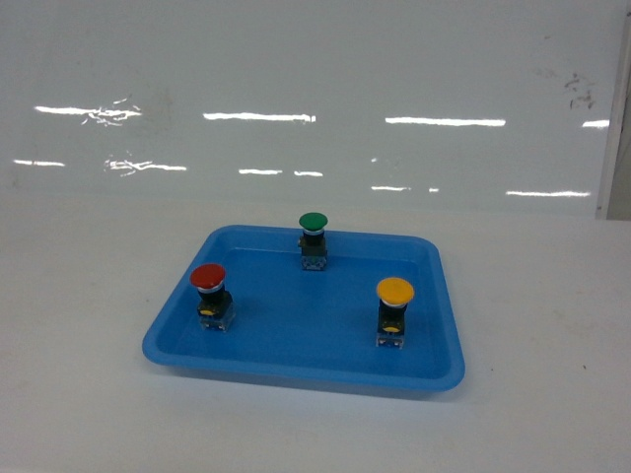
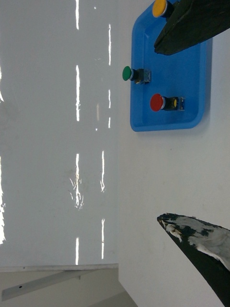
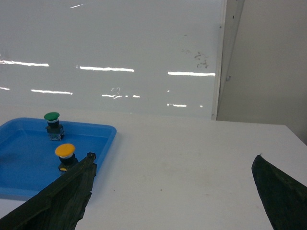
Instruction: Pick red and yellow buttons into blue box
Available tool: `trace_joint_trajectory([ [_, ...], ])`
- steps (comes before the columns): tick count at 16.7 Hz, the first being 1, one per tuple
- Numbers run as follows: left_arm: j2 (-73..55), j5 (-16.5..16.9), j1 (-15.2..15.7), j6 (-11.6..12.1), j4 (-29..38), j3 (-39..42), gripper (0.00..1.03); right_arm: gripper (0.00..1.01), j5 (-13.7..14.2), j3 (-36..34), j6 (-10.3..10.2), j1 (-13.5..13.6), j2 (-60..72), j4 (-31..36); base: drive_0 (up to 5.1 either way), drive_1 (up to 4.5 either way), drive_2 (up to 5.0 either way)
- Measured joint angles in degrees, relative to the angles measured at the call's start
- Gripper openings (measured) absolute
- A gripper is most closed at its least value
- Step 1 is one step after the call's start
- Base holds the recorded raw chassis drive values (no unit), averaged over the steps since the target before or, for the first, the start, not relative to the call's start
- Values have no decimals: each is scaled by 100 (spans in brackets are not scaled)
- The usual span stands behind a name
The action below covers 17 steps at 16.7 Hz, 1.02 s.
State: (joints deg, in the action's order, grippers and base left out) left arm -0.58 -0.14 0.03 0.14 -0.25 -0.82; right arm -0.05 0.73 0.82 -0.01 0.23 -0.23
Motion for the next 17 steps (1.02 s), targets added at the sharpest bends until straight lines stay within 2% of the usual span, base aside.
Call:
trace_joint_trajectory([
  [10,0,0,0,0,0,0,98,98,-31,0,4,0,15,39,0,0,0],
  [12,0,2,0,0,0,0,98,98,-667,2,-179,-74,850,1043,0,0,0],
  [13,0,4,0,0,2,0,98,98,-960,11,-190,90,1899,1934,0,0,0],
  [14,0,4,0,0,2,0,98,98,-1224,304,-186,295,3641,3497,0,0,0],
  [15,0,13,0,0,2,0,98,98,-1425,590,-179,216,4557,4183,0,0,0],
  [17,0,13,0,0,2,0,98,98,-1655,892,-133,107,5598,4546,0,0,0],
])
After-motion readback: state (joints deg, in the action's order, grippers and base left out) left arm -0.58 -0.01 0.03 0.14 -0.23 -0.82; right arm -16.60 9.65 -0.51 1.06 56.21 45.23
